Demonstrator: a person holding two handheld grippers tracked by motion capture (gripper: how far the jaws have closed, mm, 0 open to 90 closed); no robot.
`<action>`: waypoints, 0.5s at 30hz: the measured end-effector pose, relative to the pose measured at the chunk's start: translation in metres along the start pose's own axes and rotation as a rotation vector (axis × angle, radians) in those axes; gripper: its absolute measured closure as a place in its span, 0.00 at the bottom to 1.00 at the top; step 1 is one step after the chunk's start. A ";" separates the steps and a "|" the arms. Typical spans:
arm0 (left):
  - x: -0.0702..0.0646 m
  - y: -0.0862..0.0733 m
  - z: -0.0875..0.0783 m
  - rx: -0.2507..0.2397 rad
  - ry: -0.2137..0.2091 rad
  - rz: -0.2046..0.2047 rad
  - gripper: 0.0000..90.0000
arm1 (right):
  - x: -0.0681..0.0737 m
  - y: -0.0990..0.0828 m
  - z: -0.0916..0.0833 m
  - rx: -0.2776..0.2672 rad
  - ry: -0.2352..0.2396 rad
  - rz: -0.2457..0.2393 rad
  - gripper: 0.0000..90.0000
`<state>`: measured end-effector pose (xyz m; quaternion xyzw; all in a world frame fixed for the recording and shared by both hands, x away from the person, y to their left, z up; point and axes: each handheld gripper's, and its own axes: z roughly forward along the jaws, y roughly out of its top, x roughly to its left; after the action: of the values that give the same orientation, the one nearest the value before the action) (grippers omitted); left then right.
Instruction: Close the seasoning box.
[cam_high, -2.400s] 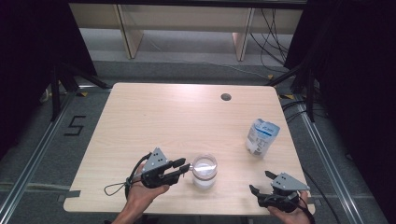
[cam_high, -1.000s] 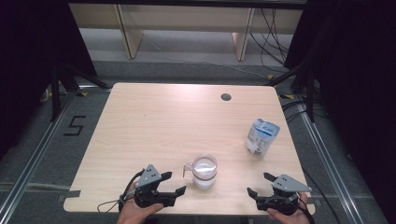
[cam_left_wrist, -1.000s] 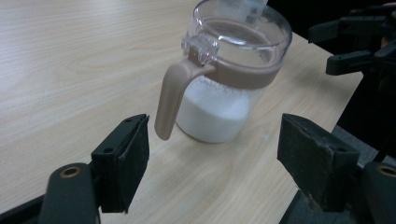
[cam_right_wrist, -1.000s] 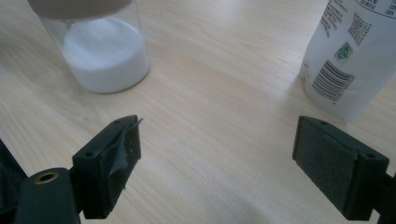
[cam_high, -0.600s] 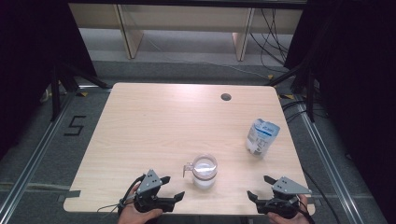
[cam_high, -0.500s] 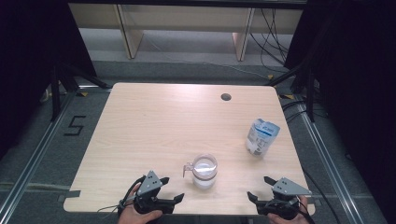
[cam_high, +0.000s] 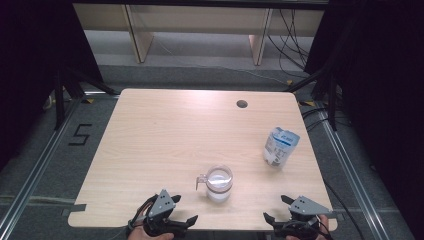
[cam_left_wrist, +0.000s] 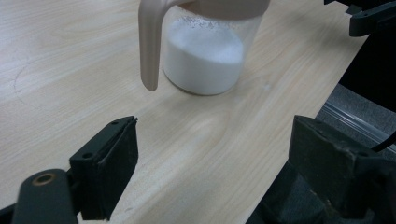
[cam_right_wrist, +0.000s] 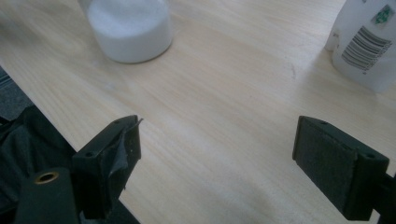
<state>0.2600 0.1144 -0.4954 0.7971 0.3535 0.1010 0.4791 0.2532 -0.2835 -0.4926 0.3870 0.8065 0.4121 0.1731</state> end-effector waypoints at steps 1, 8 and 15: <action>0.000 0.000 0.000 0.005 0.000 0.007 0.17 | 0.000 0.000 -0.001 0.003 -0.010 -0.015 0.18; -0.001 -0.003 0.000 -0.003 0.013 -0.003 0.17 | 0.003 -0.002 -0.001 0.020 -0.023 -0.029 0.18; 0.000 -0.004 0.000 -0.003 0.023 0.019 0.17 | 0.005 -0.003 -0.001 0.041 -0.016 -0.036 0.18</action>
<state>0.2576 0.1156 -0.4983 0.7984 0.3512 0.1156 0.4752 0.2482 -0.2812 -0.4941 0.3793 0.8201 0.3893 0.1790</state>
